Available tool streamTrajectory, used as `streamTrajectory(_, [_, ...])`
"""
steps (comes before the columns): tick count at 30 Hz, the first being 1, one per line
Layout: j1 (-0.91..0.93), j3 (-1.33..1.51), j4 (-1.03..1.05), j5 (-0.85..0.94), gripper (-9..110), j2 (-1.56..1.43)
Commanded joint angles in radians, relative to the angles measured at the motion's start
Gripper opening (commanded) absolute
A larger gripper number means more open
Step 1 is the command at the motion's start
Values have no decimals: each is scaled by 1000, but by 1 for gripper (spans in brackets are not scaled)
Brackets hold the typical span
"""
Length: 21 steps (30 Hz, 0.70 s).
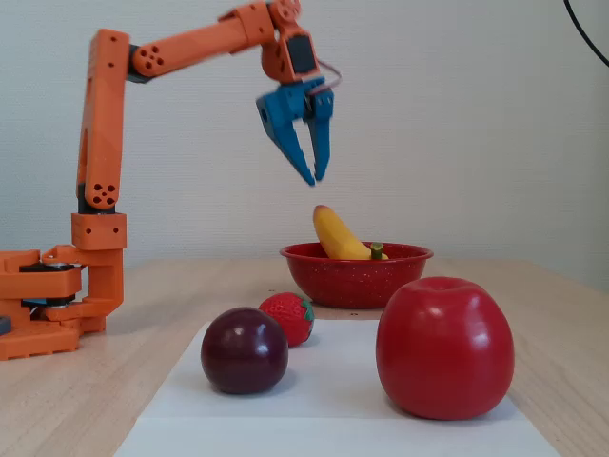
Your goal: Grasp the banana and put it in the red bowl
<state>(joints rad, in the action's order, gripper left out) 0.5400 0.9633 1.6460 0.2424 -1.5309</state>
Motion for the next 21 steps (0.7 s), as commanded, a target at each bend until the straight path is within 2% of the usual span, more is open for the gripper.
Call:
streamTrajectory(1, [-54,-78,14,-32,0,-176])
streamTrajectory(9, [-130,100,-26,-48,0,-387])
streamTrajectory(21, [-252,793,-393,-78,0,-859])
